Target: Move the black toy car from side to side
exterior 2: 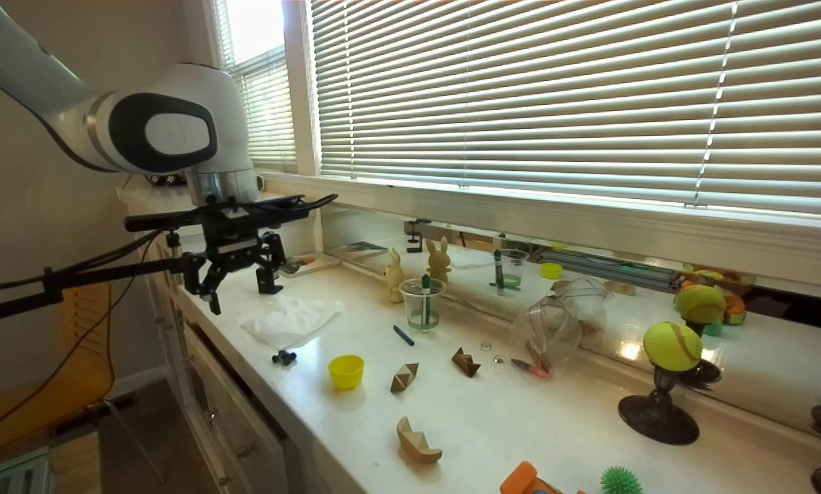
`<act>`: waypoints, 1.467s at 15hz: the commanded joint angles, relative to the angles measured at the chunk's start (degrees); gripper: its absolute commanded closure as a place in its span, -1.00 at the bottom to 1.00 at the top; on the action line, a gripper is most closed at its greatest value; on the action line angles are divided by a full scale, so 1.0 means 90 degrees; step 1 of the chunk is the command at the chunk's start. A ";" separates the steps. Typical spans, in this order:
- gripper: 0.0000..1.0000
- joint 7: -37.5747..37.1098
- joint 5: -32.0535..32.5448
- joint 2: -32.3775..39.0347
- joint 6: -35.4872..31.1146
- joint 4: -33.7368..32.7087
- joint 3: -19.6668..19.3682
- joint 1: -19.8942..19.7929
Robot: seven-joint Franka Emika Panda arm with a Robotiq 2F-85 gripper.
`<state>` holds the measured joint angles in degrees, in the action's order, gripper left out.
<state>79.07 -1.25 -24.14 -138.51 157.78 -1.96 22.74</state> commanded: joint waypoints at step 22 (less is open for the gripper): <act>-1.00 0.0488 -0.0115 -0.0019 0.0001 -0.0063 0.0257 -0.0175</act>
<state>82.98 -1.61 -24.24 -138.72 157.30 -0.74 22.18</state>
